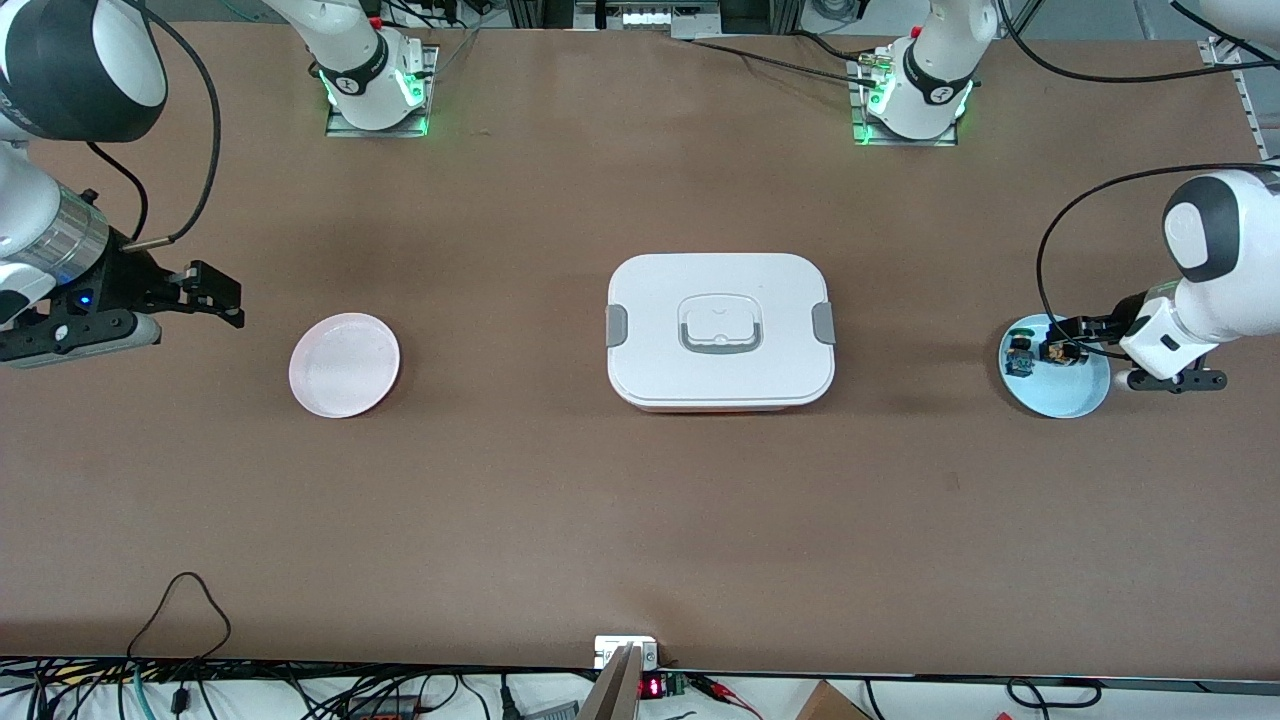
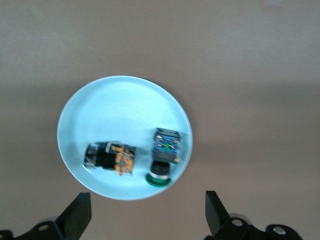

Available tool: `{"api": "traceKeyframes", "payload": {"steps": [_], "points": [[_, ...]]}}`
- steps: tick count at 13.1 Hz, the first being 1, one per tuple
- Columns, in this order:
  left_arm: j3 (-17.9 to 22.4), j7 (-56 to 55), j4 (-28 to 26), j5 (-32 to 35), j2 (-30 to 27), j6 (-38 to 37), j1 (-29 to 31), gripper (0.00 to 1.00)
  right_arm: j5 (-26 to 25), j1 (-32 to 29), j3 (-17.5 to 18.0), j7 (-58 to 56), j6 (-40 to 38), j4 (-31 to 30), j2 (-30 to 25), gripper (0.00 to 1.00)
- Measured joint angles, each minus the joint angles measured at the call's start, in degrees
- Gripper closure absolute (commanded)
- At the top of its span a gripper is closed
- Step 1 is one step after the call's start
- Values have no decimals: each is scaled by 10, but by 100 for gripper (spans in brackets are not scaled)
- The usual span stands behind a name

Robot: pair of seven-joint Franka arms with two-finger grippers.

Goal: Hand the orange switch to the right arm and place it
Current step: 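Lower the left gripper and grasp the orange switch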

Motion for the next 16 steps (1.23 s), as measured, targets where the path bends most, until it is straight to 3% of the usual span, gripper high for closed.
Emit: {"api": "traceKeyframes", "payload": {"steps": [3, 16], "points": [[0, 22, -2, 0, 30, 27, 24, 0, 0, 0, 0, 0, 0, 0, 0, 0], [0, 45, -19, 0, 82, 112, 28, 0, 0, 0, 0, 0, 0, 0, 0, 0]]}}
